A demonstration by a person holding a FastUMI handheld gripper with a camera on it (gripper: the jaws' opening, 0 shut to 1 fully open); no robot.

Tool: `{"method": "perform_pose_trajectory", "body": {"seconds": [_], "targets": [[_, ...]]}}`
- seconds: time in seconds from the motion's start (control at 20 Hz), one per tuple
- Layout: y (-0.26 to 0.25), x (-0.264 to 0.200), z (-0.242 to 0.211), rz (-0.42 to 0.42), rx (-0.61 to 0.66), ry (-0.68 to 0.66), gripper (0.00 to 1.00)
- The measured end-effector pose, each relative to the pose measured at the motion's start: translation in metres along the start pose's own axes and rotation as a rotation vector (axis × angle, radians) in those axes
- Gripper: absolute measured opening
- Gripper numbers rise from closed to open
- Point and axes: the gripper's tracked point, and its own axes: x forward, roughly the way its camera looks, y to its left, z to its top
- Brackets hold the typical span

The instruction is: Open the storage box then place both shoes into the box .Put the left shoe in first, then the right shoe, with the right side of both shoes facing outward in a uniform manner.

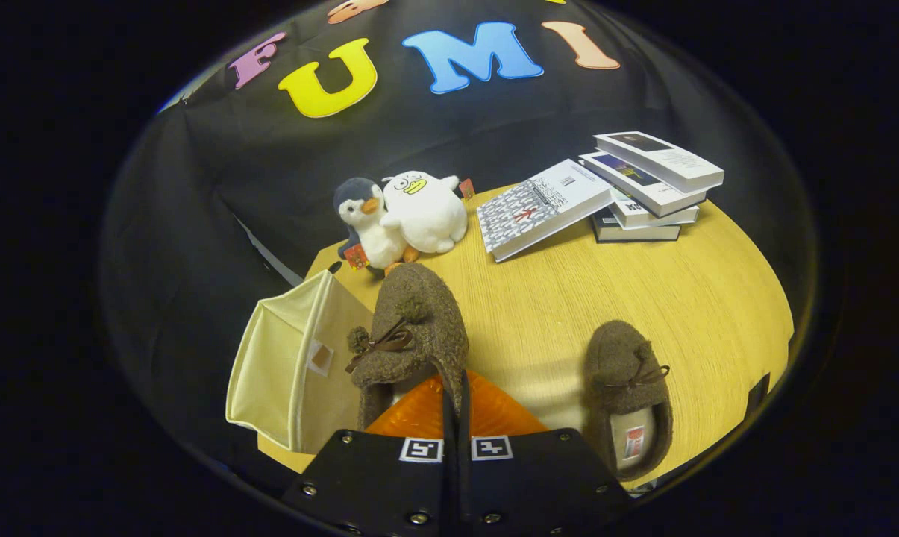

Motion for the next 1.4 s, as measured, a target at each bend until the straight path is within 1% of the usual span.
{"method": "perform_pose_trajectory", "body": {"seconds": [0.4,0.65,0.95,1.4], "targets": [[0.062,-0.006,0.036,0.071,0.034,-0.058,0.0],[0.105,-0.003,0.045,0.117,0.06,-0.072,0.0],[0.154,0.011,0.037,0.161,0.071,-0.064,0.0],[0.215,0.032,-0.003,0.185,0.049,-0.018,0.0]]}}
